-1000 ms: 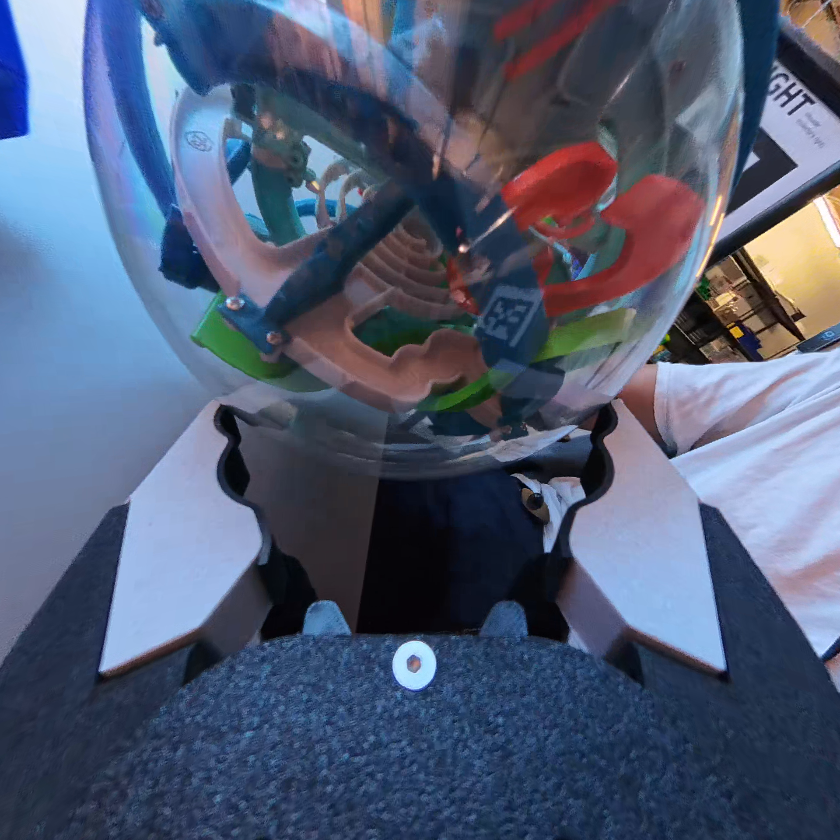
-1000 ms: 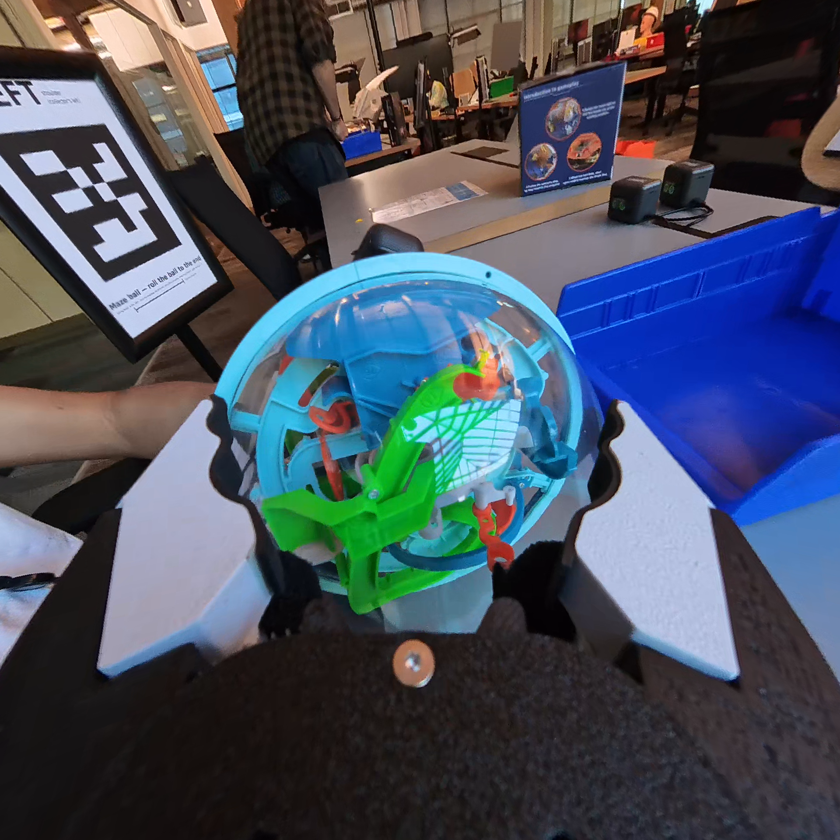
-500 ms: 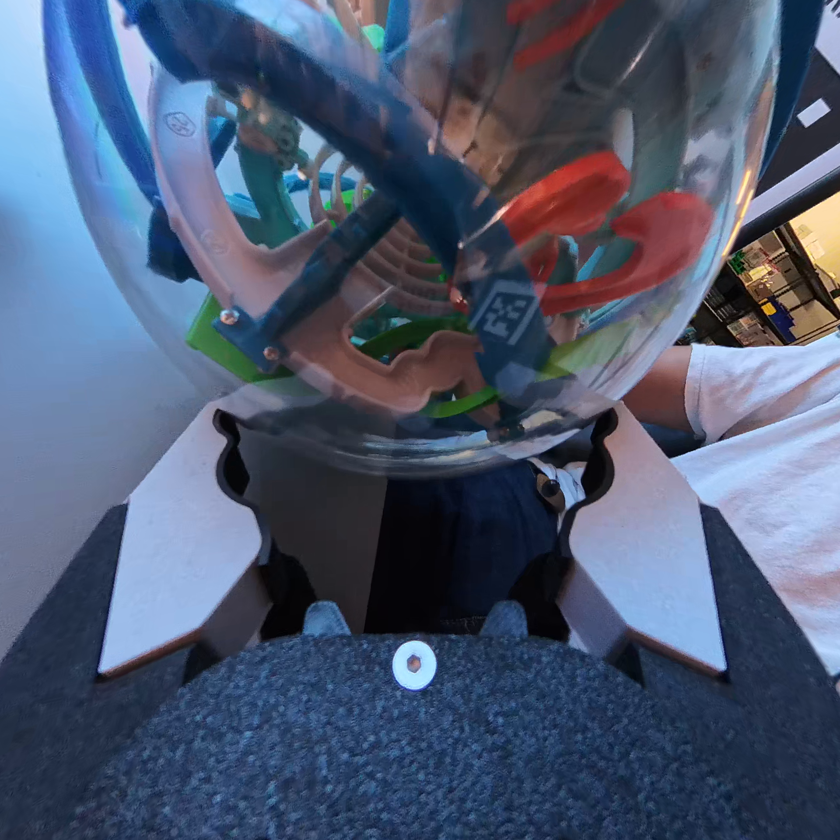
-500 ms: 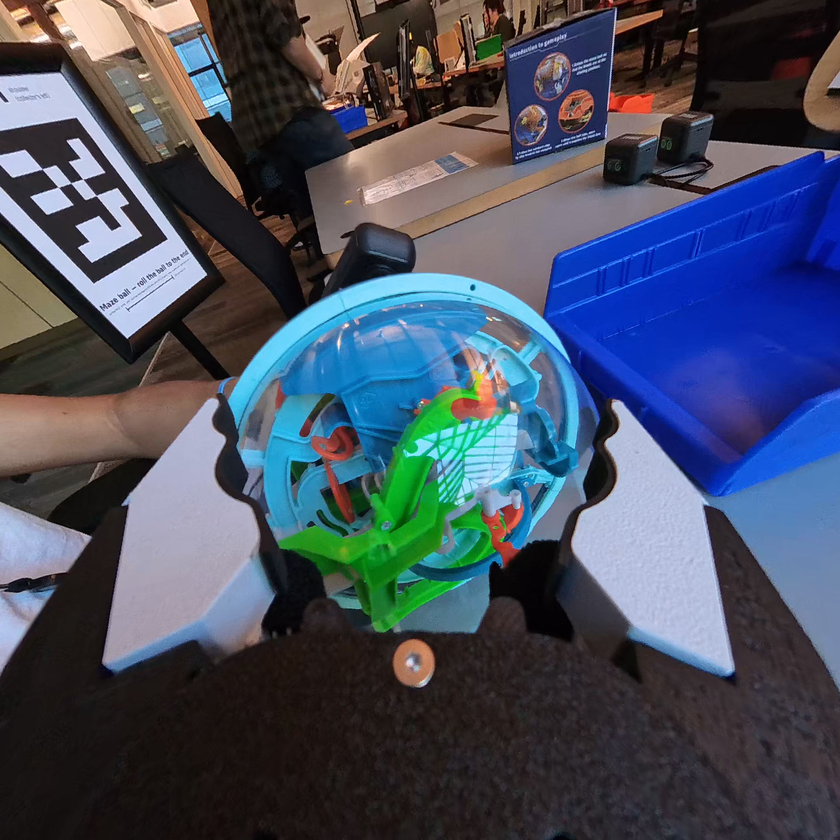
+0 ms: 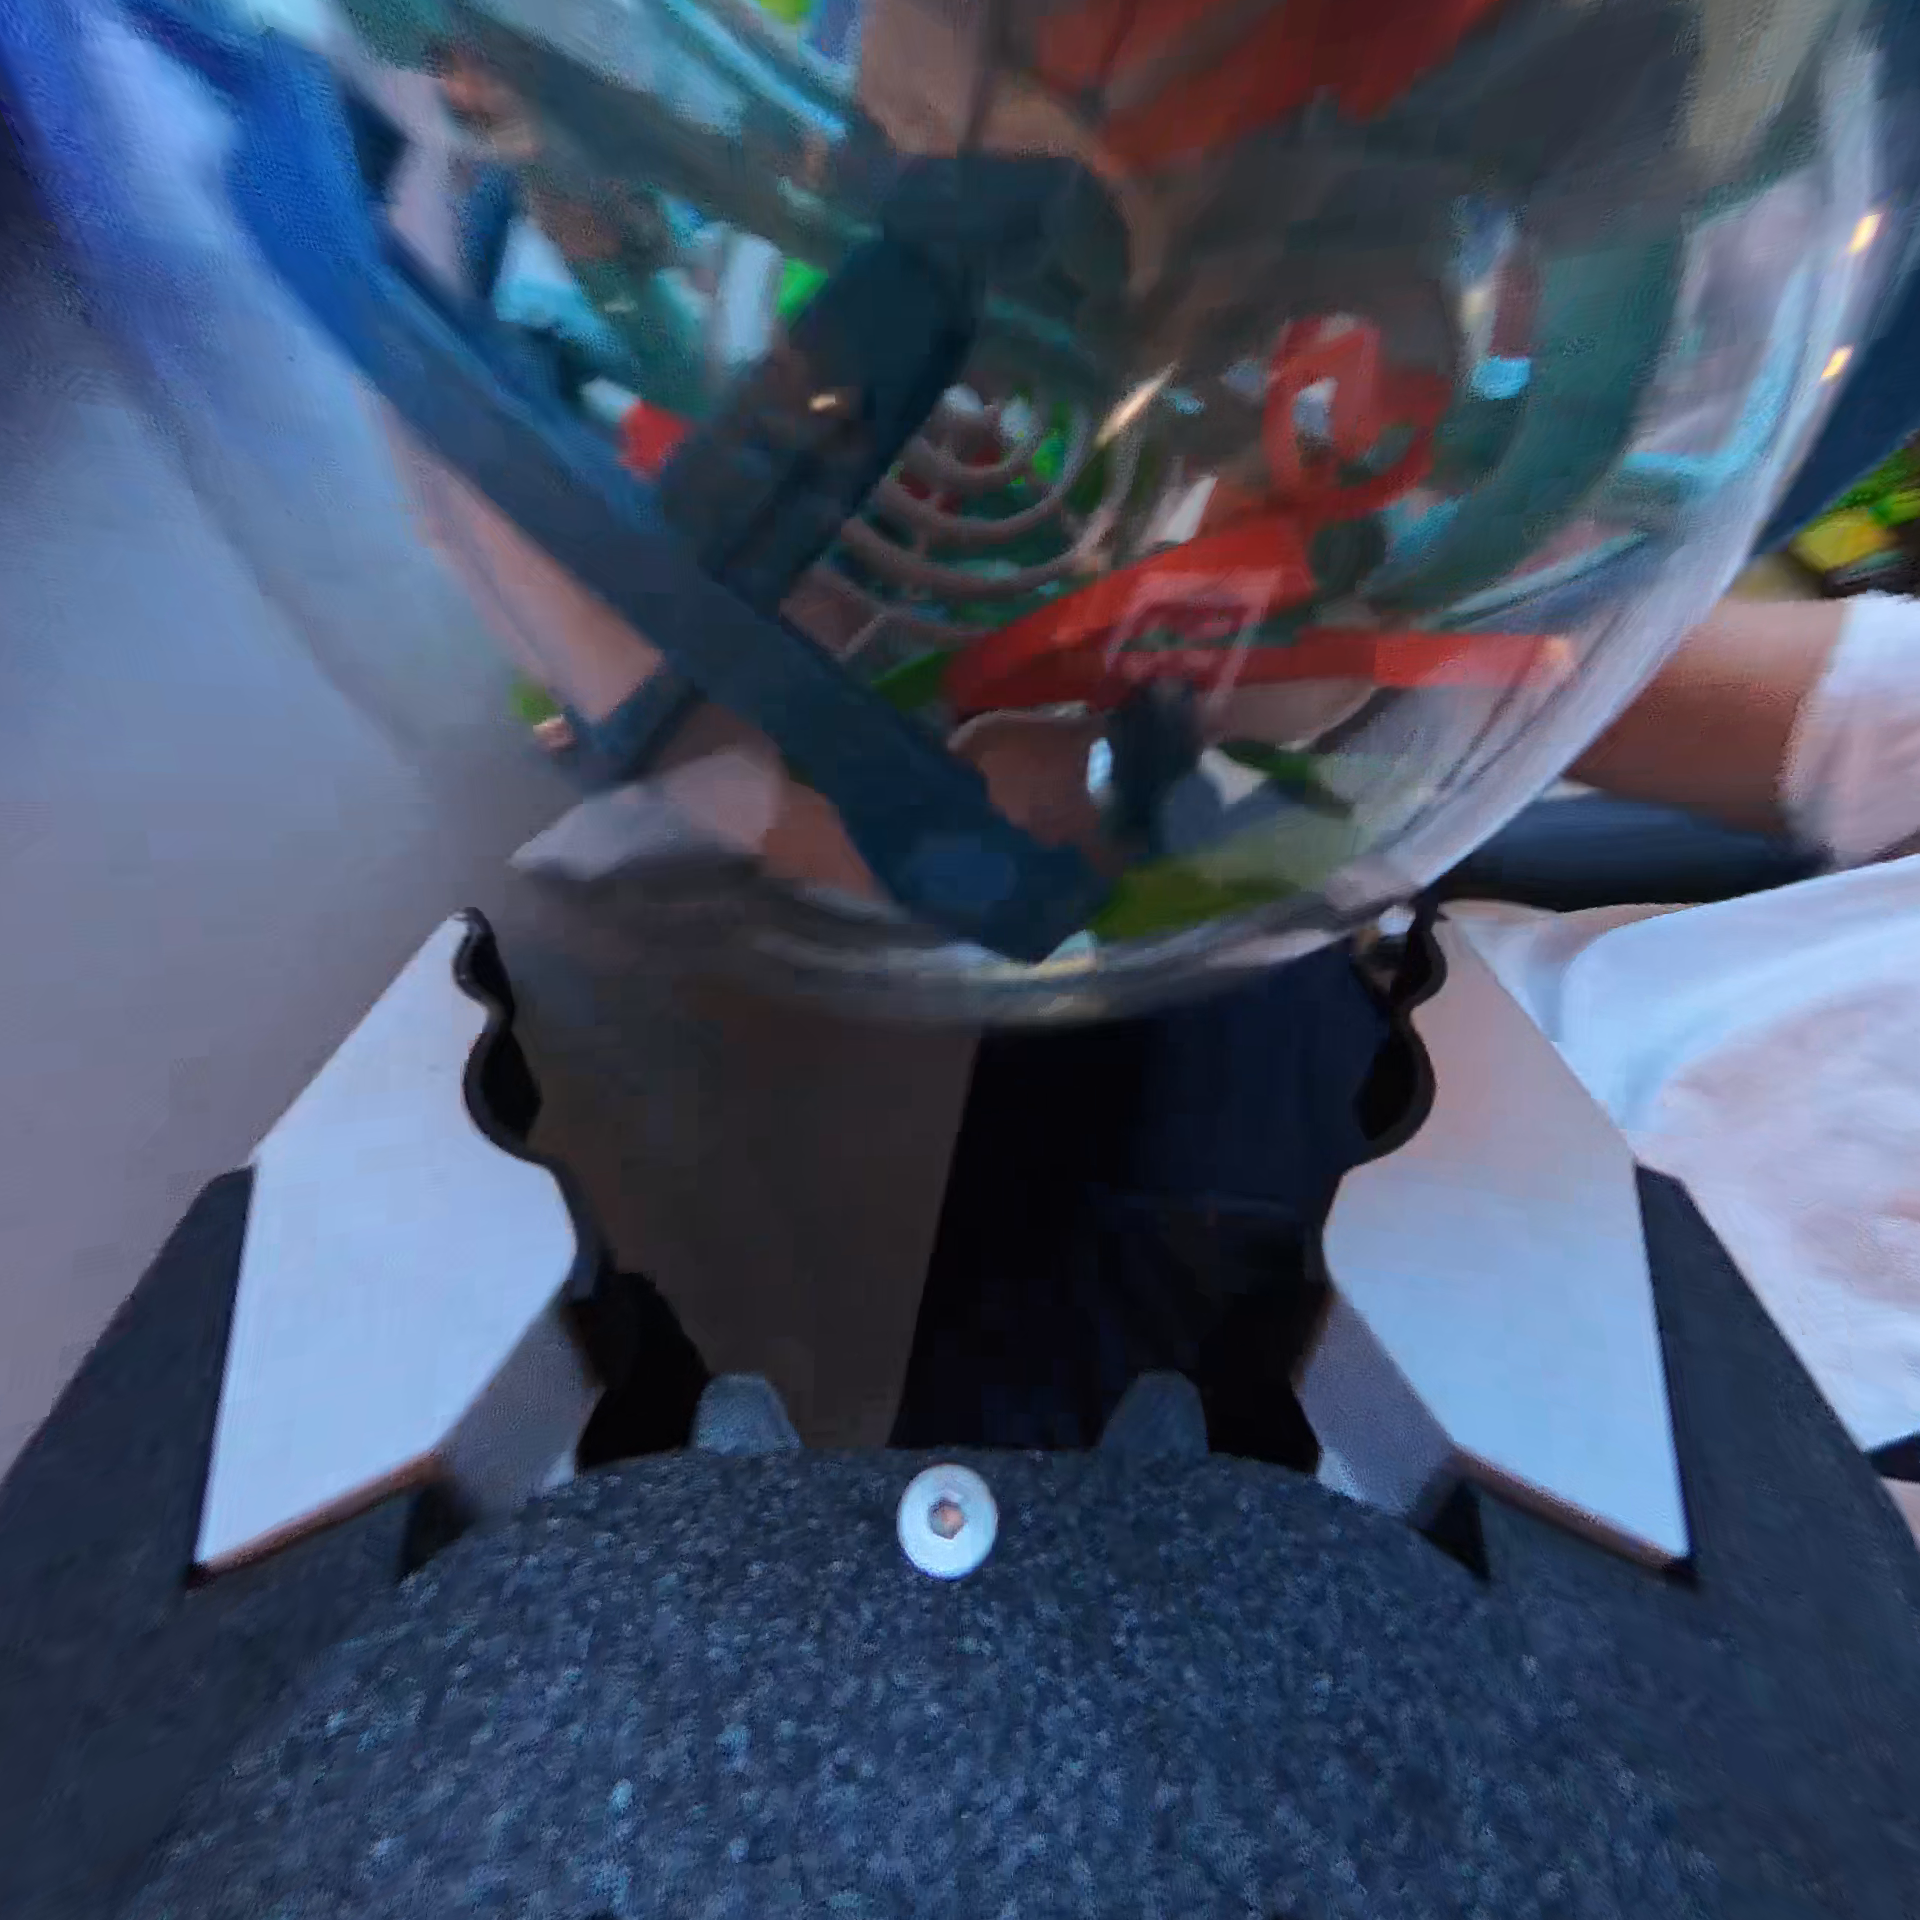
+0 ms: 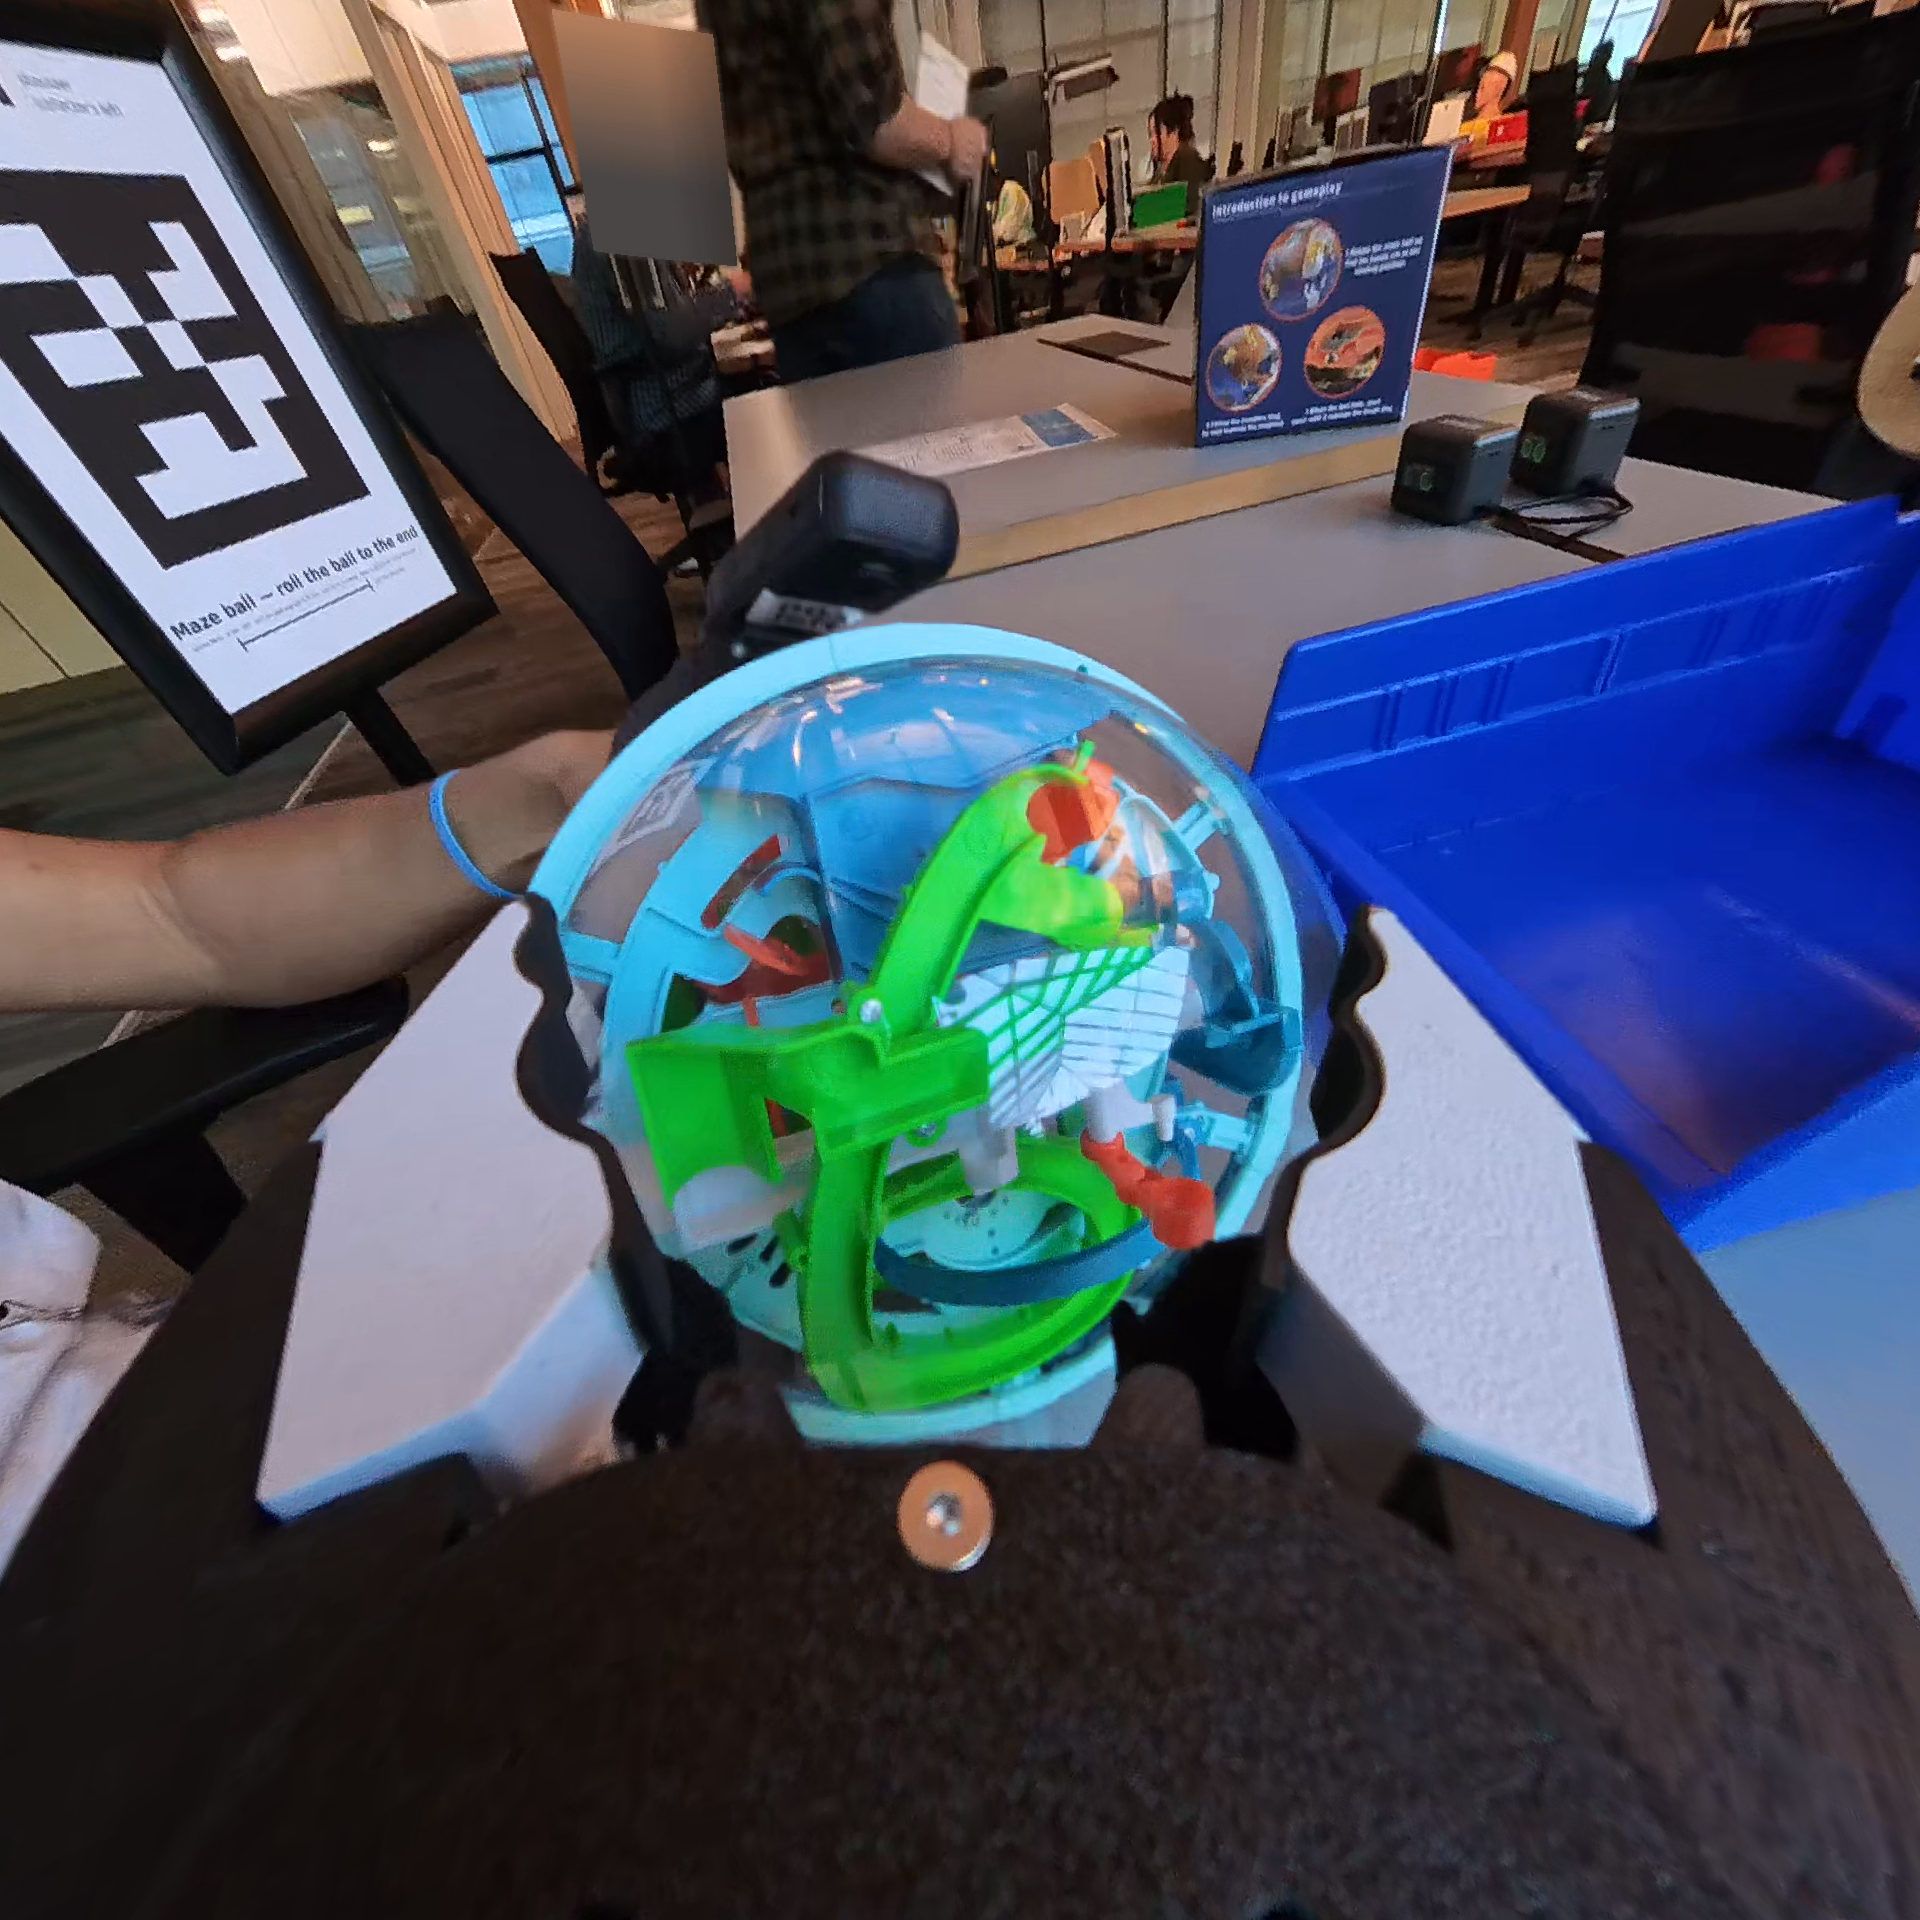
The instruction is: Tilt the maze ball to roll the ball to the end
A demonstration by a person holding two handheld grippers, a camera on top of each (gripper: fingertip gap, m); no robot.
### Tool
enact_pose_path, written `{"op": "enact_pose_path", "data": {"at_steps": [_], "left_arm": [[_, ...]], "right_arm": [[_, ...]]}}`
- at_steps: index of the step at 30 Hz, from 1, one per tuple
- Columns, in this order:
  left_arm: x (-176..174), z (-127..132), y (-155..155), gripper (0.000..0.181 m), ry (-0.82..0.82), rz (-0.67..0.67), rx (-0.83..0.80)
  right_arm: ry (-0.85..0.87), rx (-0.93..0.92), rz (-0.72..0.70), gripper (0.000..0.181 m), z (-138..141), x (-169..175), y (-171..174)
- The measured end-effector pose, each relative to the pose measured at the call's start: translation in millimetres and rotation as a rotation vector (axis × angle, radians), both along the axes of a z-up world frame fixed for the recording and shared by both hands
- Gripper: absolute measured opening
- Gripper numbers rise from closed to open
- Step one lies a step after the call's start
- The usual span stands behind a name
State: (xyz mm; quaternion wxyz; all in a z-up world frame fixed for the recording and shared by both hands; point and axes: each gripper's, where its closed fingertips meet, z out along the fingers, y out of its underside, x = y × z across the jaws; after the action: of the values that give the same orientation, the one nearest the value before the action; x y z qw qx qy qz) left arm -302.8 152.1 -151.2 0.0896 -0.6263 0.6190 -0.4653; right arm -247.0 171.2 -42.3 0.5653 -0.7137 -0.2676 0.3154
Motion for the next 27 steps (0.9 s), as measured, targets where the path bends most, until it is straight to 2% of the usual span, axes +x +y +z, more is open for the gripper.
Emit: {"op": "enact_pose_path", "data": {"at_steps": [4,8,12,14,16,18,23,27], "left_arm": [[-16,38,29,0.158,-0.064,0.038,0.082],[-13,72,50,0.158,-0.129,0.053,0.235],[7,80,62,0.159,-0.141,-0.009,0.431],[16,75,50,0.157,-0.162,-0.112,0.368],[20,62,46,0.159,-0.123,-0.151,0.282],[22,62,45,0.159,-0.149,-0.146,0.222],[21,61,52,0.159,-0.196,-0.027,0.090],[16,58,65,0.159,-0.197,0.119,-0.056]], "right_arm": [[0.010,0.017,0.003,0.144,0,-6,10],[0.026,0.025,-0.013,0.147,-3,-7,22],[0.071,0.020,-0.001,0.148,-4,-8,29],[0.096,0.015,0.018,0.148,-4,-10,30],[0.121,0.015,0.039,0.148,-4,-11,28],[0.141,0.011,0.046,0.150,-4,-9,27],[0.140,0.046,0.065,0.149,2,-1,14],[-0.069,0.059,0.028,0.150,-21,3,1]]}}
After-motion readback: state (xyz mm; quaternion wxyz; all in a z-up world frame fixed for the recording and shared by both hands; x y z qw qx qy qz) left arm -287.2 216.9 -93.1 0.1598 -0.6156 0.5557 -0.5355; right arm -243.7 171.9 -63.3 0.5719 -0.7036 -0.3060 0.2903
